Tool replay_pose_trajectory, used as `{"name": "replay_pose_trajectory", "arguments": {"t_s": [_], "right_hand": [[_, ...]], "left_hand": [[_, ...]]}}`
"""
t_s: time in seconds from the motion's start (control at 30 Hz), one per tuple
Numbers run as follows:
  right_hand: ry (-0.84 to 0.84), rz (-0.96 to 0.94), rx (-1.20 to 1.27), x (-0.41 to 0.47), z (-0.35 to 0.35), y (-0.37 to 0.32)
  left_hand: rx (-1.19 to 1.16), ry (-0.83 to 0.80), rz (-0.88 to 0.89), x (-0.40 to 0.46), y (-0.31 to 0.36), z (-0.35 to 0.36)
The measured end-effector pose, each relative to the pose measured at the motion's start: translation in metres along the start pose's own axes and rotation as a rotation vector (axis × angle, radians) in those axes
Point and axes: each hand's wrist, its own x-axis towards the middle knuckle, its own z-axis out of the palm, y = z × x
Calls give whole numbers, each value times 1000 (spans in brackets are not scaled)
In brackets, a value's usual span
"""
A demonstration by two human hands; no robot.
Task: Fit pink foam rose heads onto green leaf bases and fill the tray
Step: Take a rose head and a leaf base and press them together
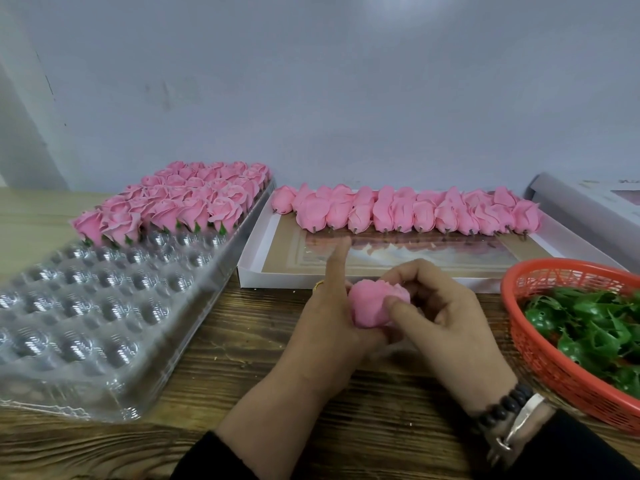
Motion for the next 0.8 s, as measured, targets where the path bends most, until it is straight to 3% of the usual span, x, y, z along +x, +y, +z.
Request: {"name": "replay_pose_trajectory", "arguments": {"t_s": [0.17,0.33,0.43,0.57,0.67,0.8], "right_hand": [[-60,-119,-172,-2,4,-2],[-130,-216,-339,-3,8,-2],[-89,-253,-277,-6,9,-1],[90,-115,-49,-2,6,7],[-12,26,-6,-1,14,9],[-105,111,58,-2,24,9]], "left_hand": [[55,-88,-83,0,2,4],[-108,-115,-61,-1,10,4],[-262,-102,-97,-2,14,2],[-657,5,-185,-2,12,3],[-852,90,-214,1,10,5],[-931,124,-268,3,8,10]]}}
